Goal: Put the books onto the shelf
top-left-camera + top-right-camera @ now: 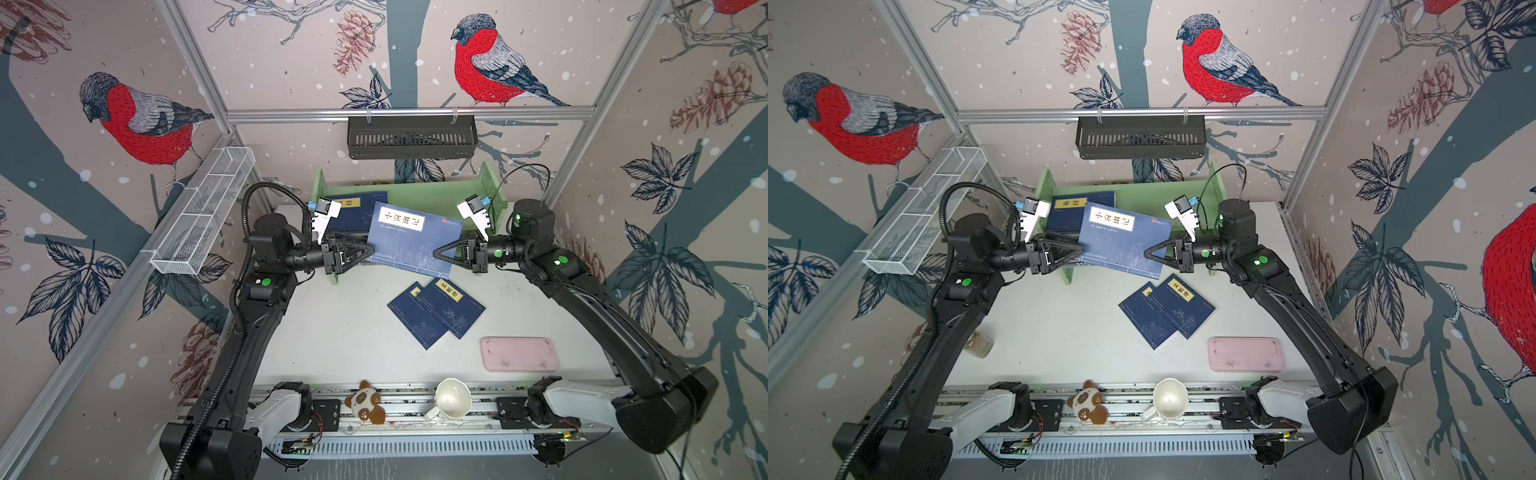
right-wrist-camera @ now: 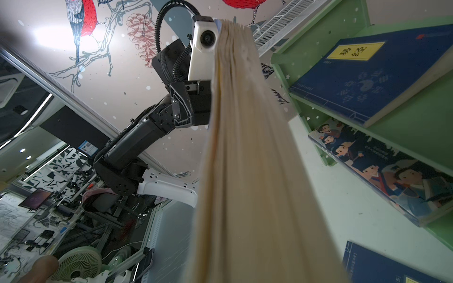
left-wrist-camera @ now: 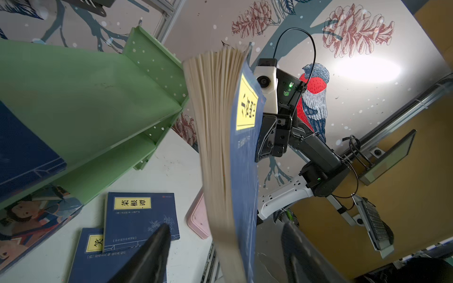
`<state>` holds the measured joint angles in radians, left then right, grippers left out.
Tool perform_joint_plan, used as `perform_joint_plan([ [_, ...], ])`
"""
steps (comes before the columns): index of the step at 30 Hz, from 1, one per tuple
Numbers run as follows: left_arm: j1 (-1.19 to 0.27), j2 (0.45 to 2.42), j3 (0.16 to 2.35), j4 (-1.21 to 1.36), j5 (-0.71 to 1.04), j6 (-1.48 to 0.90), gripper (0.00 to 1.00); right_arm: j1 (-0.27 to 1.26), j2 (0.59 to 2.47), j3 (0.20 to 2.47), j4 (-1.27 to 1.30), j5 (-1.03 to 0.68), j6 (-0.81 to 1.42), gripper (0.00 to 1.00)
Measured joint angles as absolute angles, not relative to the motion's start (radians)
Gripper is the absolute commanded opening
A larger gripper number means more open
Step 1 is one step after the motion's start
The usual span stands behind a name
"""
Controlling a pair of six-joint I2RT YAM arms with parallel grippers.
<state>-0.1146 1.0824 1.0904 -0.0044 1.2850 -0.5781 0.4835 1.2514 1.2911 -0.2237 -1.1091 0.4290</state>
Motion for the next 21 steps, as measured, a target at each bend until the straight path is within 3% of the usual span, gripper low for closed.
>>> perform_joint_plan([
  [2, -0.13, 1.089, 1.09, 0.014, 1.303, -0.59, 0.57, 0.503, 1.283, 1.322, -0.249, -1.111, 0.407, 0.01],
  [5, -0.141, 1.094, 1.086, 0.05, 1.319, -0.623, 0.23, 0.524, 1.309, 1.343, -0.286, -1.108, 0.389, 0.02],
  [8, -0.141, 1.097, 1.076, 0.088, 1.317, -0.655, 0.0, 0.532, 1.322, 1.364, -0.291, -1.108, 0.382, 0.1],
  [13, -0.147, 1.095, 1.051, 0.16, 1.297, -0.719, 0.0, 0.54, 1.34, 1.367, -0.278, -1.092, 0.392, 0.55],
  [21, -0.124, 1.093, 1.052, 0.219, 1.203, -0.788, 0.0, 0.495, 1.242, 1.163, -0.02, -1.048, 0.58, 0.58],
])
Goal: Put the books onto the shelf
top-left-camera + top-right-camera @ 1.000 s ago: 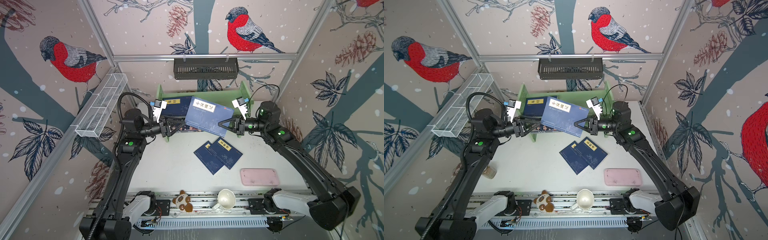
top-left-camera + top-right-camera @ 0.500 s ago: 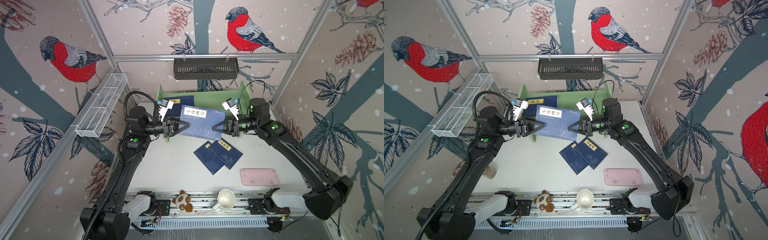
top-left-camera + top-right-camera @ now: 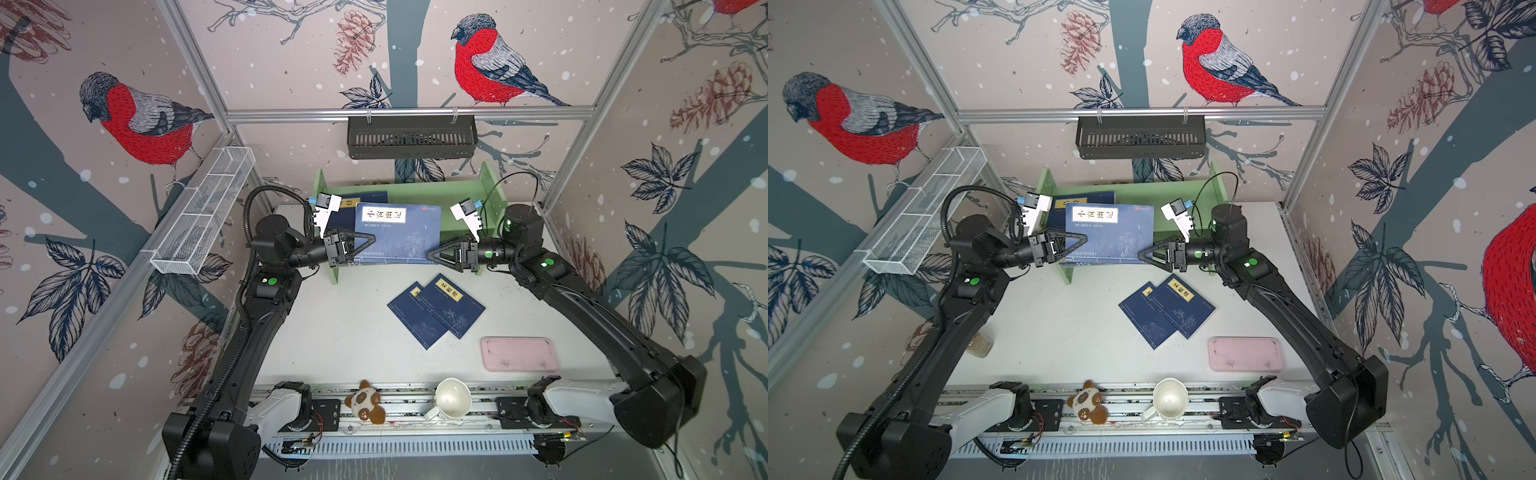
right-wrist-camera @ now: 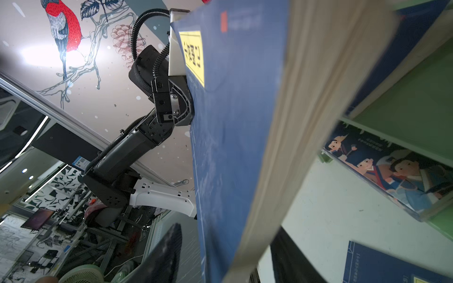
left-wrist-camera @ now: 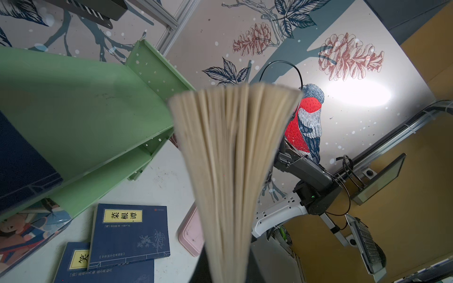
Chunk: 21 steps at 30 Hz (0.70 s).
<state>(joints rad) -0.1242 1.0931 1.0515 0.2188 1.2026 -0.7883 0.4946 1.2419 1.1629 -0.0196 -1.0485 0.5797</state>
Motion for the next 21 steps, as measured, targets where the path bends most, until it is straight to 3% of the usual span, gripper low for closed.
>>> perform_joint_plan([
  [9, -0.113, 1.092, 1.018, 0.356, 1.181, -0.91, 0.0, 0.504, 1.234, 1.097, 0.215, -1.016, 0.738, 0.42],
  [16, -0.112, 1.094, 1.017, 0.384, 1.179, -0.942, 0.0, 0.521, 1.304, 1.13, 0.25, -1.007, 0.786, 0.24],
  [21, -0.106, 1.099, 1.016, 0.385, 1.171, -0.945, 0.0, 0.529, 1.335, 1.162, 0.267, -1.01, 0.807, 0.06],
])
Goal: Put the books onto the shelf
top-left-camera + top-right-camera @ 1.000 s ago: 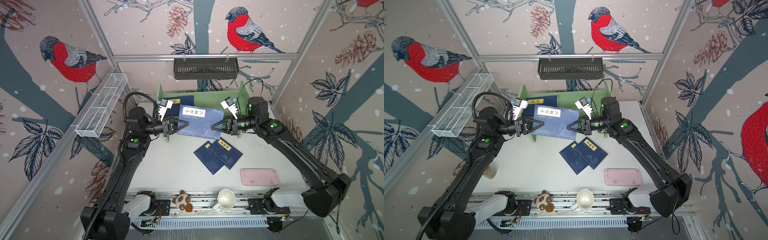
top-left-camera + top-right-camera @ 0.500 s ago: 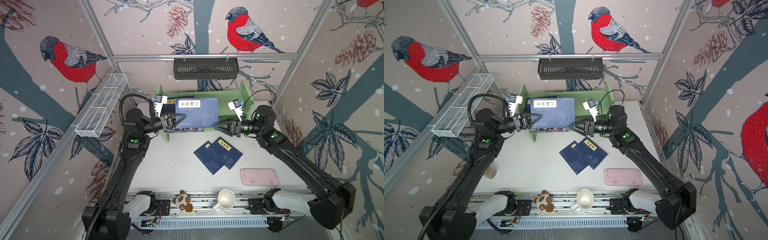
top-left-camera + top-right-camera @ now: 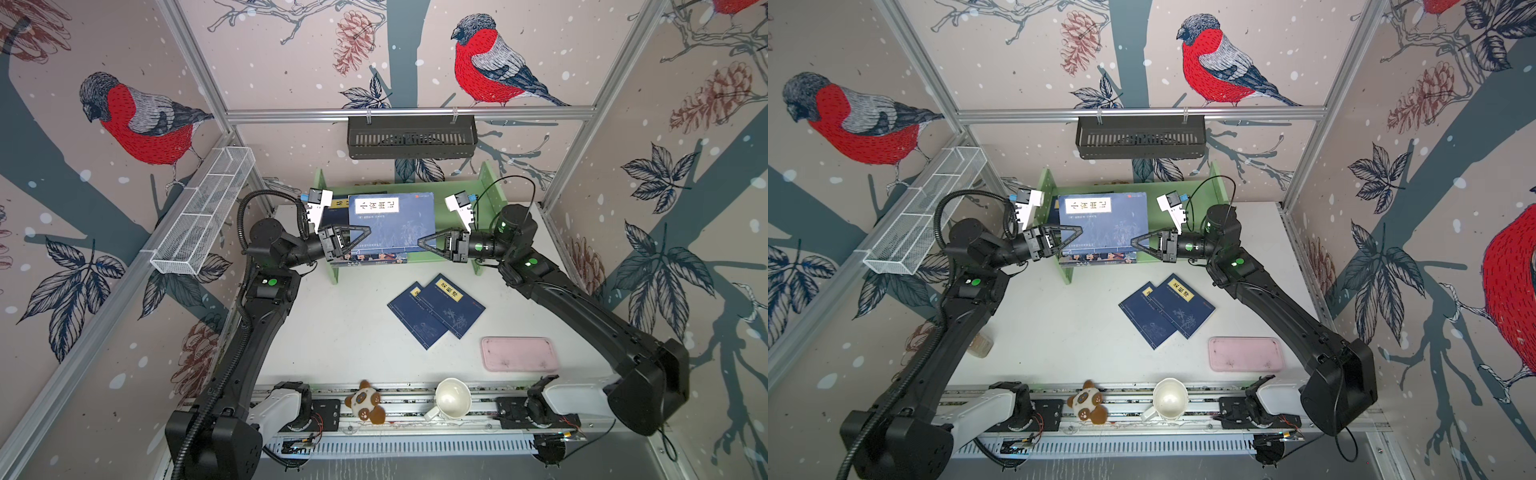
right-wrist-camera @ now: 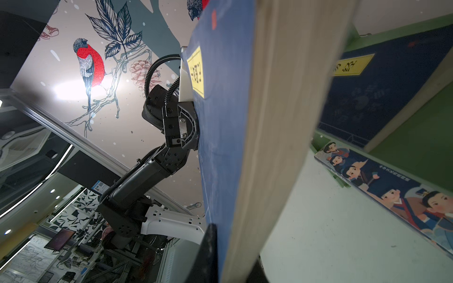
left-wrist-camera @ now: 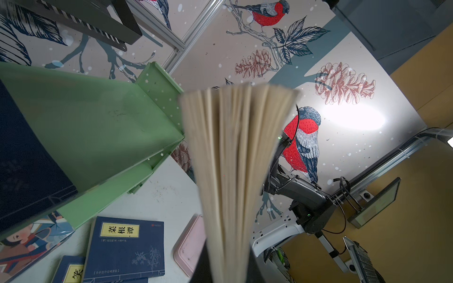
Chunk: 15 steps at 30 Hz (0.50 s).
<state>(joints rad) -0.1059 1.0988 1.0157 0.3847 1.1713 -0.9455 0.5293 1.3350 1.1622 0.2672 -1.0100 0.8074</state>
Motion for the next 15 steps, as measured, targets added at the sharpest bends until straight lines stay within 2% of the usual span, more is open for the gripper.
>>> perform_joint_plan([
  [3, -0.099, 1.102, 1.015, 0.384, 1.164, -0.945, 0.0, 0.529, 1.348, 1.18, 0.265, -1.013, 0.809, 0.02],
  [8, -0.087, 1.1, 1.046, 0.317, 1.151, -0.865, 0.49, 0.53, 1.357, 1.203, 0.259, -1.002, 0.809, 0.01],
  [9, -0.084, 1.099, 1.06, 0.29, 1.15, -0.844, 0.55, 0.531, 1.357, 1.207, 0.258, -0.997, 0.812, 0.01],
  [12, -0.073, 1.095, 1.105, 0.208, 1.135, -0.751, 0.71, 0.525, 1.357, 1.22, 0.249, -0.979, 0.812, 0.01],
  [15, -0.056, 1.095, 1.171, 0.071, 1.072, -0.64, 0.76, 0.511, 1.357, 1.24, 0.22, -0.957, 0.812, 0.01],
])
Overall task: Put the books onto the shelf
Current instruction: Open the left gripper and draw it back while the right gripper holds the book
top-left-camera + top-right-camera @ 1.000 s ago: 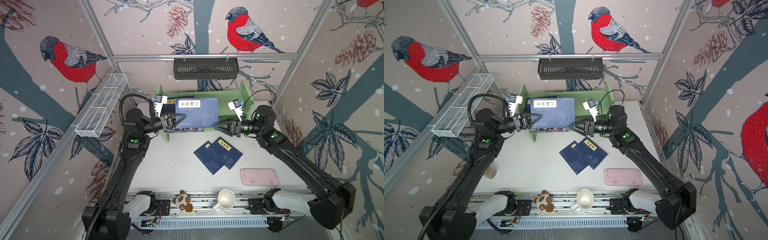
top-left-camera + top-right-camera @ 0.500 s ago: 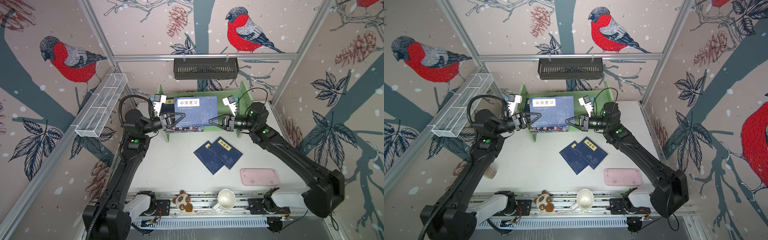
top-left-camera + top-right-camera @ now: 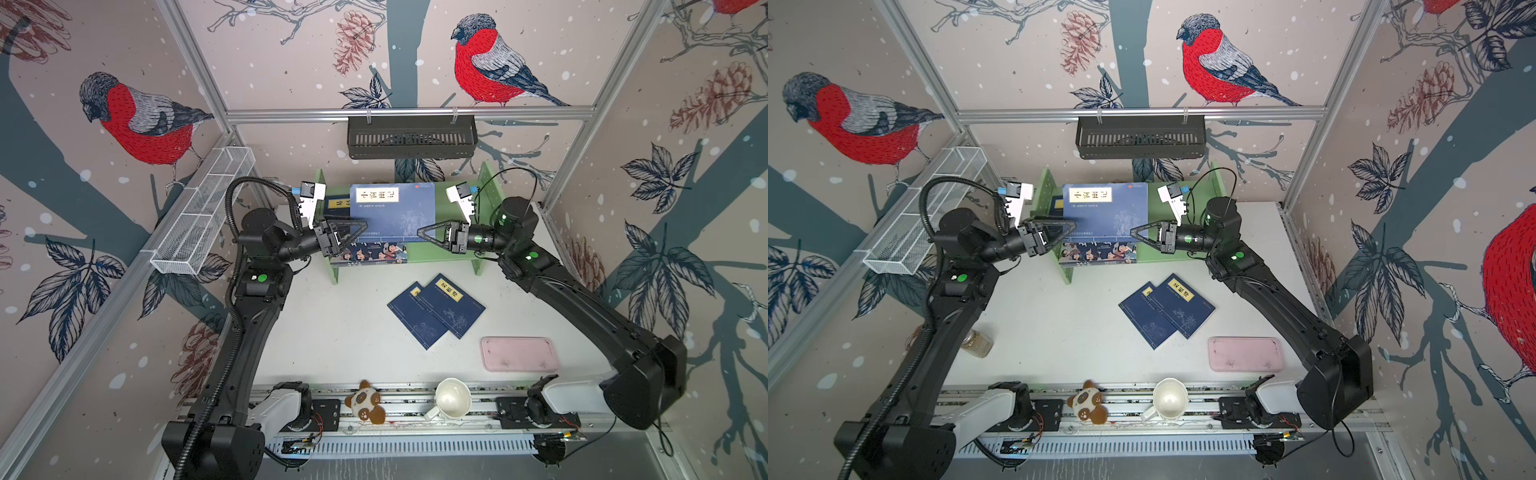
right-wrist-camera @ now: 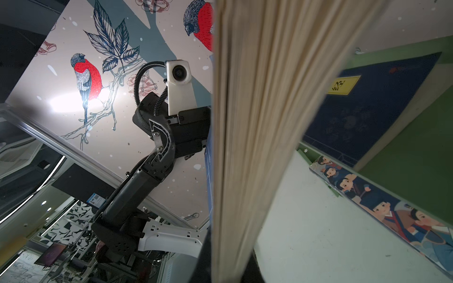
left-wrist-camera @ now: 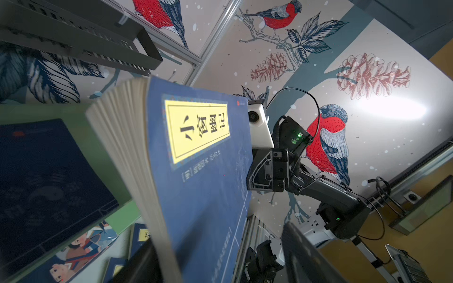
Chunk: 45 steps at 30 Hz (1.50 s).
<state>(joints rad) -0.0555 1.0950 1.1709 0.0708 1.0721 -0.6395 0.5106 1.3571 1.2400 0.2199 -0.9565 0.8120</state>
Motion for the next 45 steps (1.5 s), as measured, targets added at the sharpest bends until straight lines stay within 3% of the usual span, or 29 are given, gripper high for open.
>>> perform_joint_plan([
  [7, -0.009, 1.094, 1.314, -0.193, 0.835, -0.412, 0.77, 0.468, 1.376, 1.297, 0.153, -0.926, 0.812, 0.01],
  [17, 0.002, 1.092, 1.389, -0.273, 0.733, -0.36, 0.75, 0.5, 1.566, 1.497, 0.001, -0.879, 0.817, 0.01],
  [30, 0.002, 1.107, 1.347, -0.219, 0.76, -0.389, 0.73, 0.591, 1.787, 1.713, -0.109, -0.785, 0.868, 0.01],
  [45, 0.002, 1.119, 1.298, -0.123, 0.79, -0.452, 0.72, 0.619, 1.883, 1.834, -0.187, -0.761, 0.894, 0.03],
])
